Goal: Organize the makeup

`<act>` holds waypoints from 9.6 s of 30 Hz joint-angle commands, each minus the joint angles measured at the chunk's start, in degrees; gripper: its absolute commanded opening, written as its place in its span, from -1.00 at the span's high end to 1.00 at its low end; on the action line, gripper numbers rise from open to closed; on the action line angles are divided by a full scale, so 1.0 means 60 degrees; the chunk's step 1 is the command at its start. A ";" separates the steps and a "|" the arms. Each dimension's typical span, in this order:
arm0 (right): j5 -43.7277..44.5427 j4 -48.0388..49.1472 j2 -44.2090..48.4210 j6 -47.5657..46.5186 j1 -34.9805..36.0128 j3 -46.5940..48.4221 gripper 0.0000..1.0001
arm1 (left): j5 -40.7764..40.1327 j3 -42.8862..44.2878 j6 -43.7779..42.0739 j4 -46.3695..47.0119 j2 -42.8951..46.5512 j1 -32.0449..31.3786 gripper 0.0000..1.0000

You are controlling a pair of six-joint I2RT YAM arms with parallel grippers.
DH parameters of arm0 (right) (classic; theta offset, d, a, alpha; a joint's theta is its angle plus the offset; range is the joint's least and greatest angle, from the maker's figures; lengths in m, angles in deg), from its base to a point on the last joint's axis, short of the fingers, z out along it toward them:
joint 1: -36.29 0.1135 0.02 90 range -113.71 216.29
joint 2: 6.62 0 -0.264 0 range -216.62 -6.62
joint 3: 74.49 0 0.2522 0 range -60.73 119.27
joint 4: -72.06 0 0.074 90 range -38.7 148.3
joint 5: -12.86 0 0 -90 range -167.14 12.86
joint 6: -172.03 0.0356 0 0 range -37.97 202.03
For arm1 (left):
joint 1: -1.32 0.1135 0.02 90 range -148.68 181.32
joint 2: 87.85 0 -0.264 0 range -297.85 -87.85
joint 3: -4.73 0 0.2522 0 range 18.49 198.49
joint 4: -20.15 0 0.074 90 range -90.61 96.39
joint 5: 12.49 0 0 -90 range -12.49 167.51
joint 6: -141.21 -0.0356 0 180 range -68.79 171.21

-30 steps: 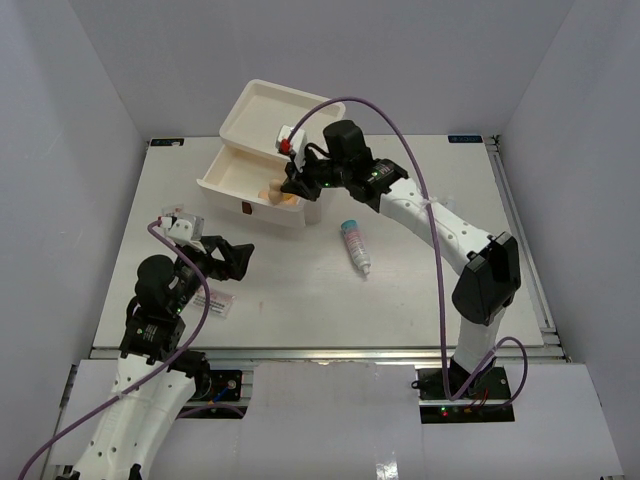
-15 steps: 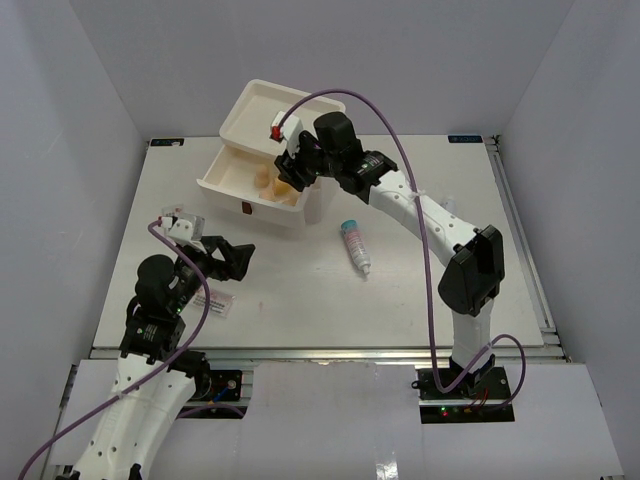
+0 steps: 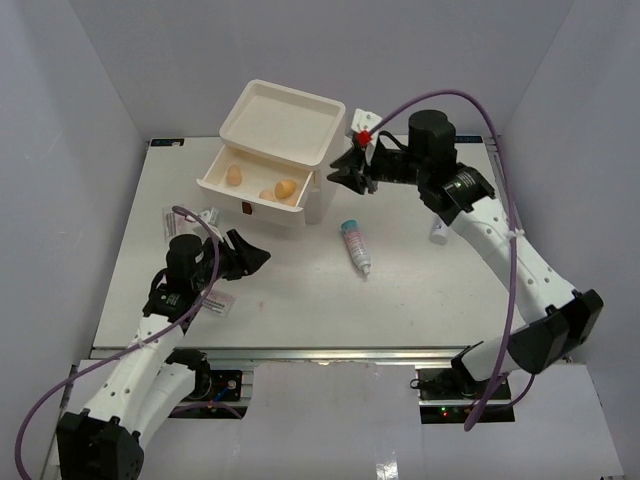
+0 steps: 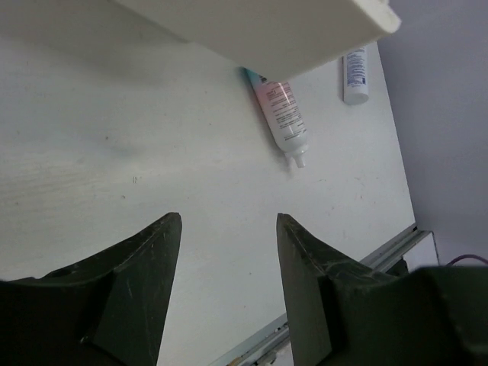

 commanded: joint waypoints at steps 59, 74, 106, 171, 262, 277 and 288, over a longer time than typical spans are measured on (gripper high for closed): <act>-0.3300 0.4841 0.3265 0.3063 -0.4939 -0.7013 0.67 | -0.3773 0.6973 0.3817 0.0791 -0.7673 0.0071 0.00; -0.3363 0.4872 0.3281 0.3095 -0.5209 -0.7044 0.68 | -0.2472 0.8680 0.3854 0.1678 -0.9523 0.0071 -0.04; -0.3649 0.5101 0.3266 0.3151 -0.5436 -0.7232 0.69 | 0.1152 0.4356 -0.1814 0.6234 -0.8588 0.0657 -0.56; -0.3709 0.5316 0.3273 0.3239 -0.6022 -0.7415 0.70 | 0.0351 0.2111 -0.1690 0.7345 -0.7368 0.0958 1.00; 0.0504 -0.0690 0.0334 -0.1882 0.0230 -0.4355 0.85 | -0.0308 0.0524 -0.2437 0.0466 0.1861 0.1005 -0.96; 0.1168 -0.1720 -0.5024 -0.1337 0.1249 0.4768 0.84 | -0.0597 0.0562 -0.2489 0.0323 0.1954 0.1008 -0.96; 0.4062 -0.0420 -0.7058 -0.1115 0.1711 0.6311 -0.07 | -0.0806 0.0555 -0.2510 0.0293 0.1938 0.1008 -0.96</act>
